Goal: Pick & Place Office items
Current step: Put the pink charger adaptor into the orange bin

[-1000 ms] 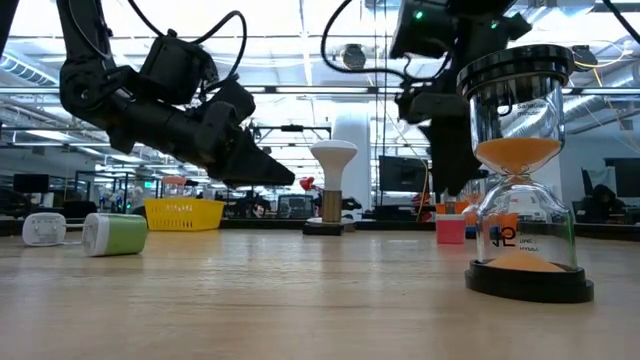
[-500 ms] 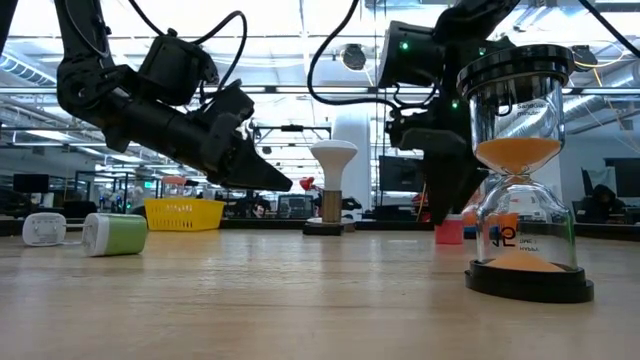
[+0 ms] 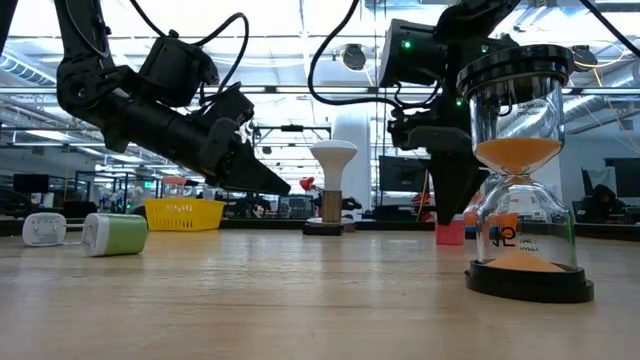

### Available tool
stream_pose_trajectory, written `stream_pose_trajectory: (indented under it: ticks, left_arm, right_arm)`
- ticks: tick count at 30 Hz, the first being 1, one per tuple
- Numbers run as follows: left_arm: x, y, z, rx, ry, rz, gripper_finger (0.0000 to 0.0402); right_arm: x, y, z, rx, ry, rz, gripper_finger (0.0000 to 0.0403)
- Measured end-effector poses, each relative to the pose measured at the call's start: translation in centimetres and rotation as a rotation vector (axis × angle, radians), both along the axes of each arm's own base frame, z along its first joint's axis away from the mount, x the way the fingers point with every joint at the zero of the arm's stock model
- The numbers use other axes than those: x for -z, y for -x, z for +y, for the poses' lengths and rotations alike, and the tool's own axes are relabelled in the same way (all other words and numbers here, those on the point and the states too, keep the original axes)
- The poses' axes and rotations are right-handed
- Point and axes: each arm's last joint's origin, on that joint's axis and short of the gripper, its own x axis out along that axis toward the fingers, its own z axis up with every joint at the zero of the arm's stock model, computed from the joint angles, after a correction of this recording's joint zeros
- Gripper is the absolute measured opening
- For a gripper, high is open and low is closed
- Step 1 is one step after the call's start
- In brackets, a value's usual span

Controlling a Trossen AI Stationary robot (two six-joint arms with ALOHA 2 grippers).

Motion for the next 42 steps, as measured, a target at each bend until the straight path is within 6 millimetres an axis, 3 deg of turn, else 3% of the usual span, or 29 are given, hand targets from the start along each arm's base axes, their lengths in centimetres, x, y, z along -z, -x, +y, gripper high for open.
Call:
stream_pose_trajectory:
  ticks: [4,10,16,24,28,34,42]
  left_arm:
    - [0.0,0.0,0.0,0.000,0.000,0.001,0.0072]
    - [0.0,0.0,0.0,0.000,0.000,0.000,0.0072]
    - [0.0,0.0,0.0,0.002,-0.006,-0.003,0.0072]
    - [-0.1,0.0,0.0,0.006,-0.017,-0.010,0.0072]
    - [-0.3,-0.1,0.0,0.008,-0.021,-0.026,0.0072]
    - [-0.3,-0.1,0.0,0.008,-0.021,-0.026,0.0072]
    - [-0.3,-0.1,0.0,0.011,-0.029,-0.026,0.0072]
  right_arm:
    - [-1.3,0.3,0.1,-0.064,-0.009,-0.041,0.0139]
    - [-4.9,1.9,-0.1,-0.110,0.005,-0.144,0.0138]
    - [-9.4,5.8,-1.5,-0.095,0.035,-0.224,0.0142]
    - [-14.0,11.7,-5.2,-0.008,0.156,-0.380,0.0140]
    - [-14.0,13.5,-8.3,0.154,0.192,-0.326,0.0138]
    - [-11.7,15.4,-14.0,0.484,0.119,-0.182,0.0140]
    - [-7.8,14.9,-18.8,0.620,0.041,-0.067,0.0141]
